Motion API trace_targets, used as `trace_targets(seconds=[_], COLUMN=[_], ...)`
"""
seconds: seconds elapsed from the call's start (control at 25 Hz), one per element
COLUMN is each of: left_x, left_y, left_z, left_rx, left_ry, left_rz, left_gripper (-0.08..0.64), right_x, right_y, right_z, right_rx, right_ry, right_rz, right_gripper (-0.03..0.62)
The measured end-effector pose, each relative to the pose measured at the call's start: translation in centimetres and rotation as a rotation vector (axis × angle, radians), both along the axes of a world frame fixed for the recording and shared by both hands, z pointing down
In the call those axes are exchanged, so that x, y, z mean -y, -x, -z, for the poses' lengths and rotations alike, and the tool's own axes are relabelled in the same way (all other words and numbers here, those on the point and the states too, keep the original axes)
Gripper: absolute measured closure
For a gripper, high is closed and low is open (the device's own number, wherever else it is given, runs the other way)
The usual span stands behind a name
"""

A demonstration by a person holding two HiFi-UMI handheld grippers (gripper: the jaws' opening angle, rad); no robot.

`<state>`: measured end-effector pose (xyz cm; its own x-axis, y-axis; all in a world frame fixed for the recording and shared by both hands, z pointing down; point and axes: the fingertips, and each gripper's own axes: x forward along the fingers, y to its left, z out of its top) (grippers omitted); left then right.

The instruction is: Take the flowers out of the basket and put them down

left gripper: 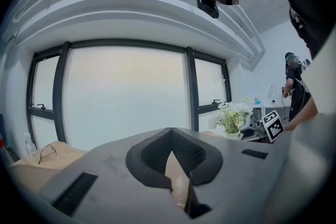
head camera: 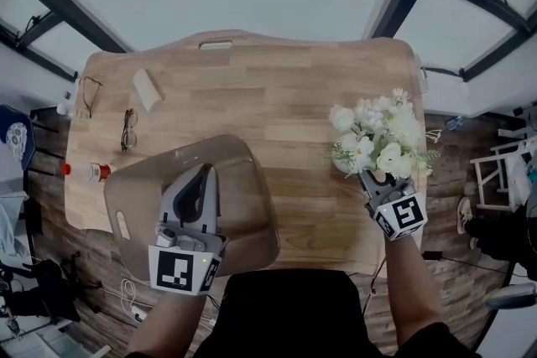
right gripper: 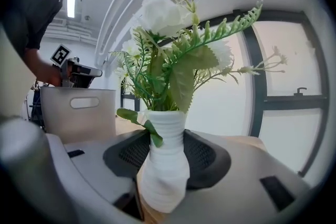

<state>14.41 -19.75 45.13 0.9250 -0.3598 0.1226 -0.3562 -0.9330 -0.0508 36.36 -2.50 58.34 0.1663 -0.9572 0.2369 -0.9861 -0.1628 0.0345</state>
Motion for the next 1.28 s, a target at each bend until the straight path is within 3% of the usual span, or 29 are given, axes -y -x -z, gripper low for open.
trace_targets(seconds=[0.56,0.76,1.28], left_x=[-0.6,-1.0,-3.0], left_y=[-0.2,0.3,1.6], left_z=[-0.1,1.0,5.4], left_rx=[0.017,-0.001,-0.065], left_ry=[-0.013,-0.023,-0.073], left_rz=[-0.012,-0.009,-0.027], left_gripper=[0.555,0.555,0.555], right_x=[-0.3,-0.6,-3.7], right_y=[0.3,1.3,3.7], right_z=[-0.4,-1.3,2.6], right_rx=[0.067,0.115,0.168], right_ry=[-0.042,0.016,-0.038], right_rz=[-0.012,0.021,-0.009], right_gripper=[0.371,0.306,0.293])
